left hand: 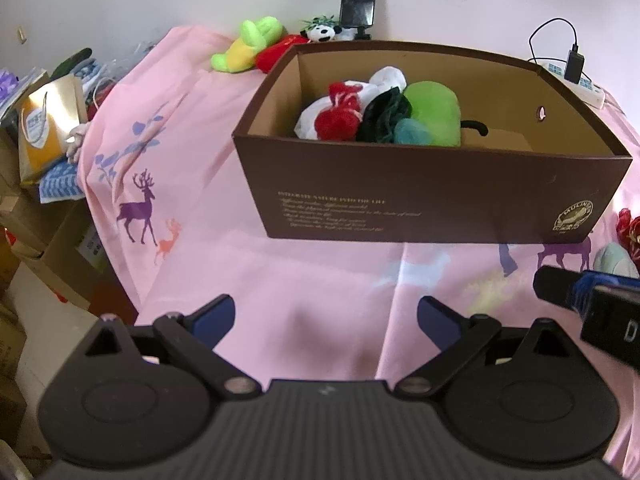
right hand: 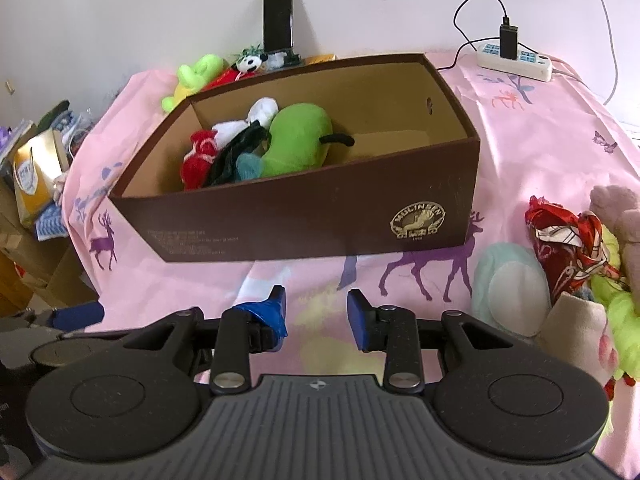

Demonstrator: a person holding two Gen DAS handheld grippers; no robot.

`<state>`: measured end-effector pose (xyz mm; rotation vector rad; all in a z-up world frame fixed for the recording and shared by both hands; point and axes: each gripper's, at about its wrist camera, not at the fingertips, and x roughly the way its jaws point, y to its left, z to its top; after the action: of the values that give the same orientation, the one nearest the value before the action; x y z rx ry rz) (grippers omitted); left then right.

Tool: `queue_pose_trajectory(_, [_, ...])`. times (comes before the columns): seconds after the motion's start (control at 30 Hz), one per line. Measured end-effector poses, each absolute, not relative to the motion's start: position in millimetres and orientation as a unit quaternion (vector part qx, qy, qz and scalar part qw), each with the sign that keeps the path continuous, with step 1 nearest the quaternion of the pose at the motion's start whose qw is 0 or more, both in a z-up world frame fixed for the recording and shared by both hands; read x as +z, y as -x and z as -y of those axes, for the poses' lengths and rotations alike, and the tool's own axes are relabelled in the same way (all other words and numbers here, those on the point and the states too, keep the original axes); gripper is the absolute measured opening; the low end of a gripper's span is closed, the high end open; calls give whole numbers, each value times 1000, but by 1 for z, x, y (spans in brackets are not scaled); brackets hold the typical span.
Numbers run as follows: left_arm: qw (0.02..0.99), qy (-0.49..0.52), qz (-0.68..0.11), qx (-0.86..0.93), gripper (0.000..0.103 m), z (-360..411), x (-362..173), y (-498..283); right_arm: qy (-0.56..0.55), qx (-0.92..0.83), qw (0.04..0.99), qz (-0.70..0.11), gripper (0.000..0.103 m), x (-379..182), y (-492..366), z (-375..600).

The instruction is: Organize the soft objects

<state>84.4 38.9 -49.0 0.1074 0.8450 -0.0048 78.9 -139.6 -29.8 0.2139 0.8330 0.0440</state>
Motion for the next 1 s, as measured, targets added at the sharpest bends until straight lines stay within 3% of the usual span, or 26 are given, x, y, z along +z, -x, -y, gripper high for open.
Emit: queue_pose_trajectory(1.0, [925,-67,-375,-5,98,-38,-7,-87,-71,-24,918,-390,18,-2,-76,130])
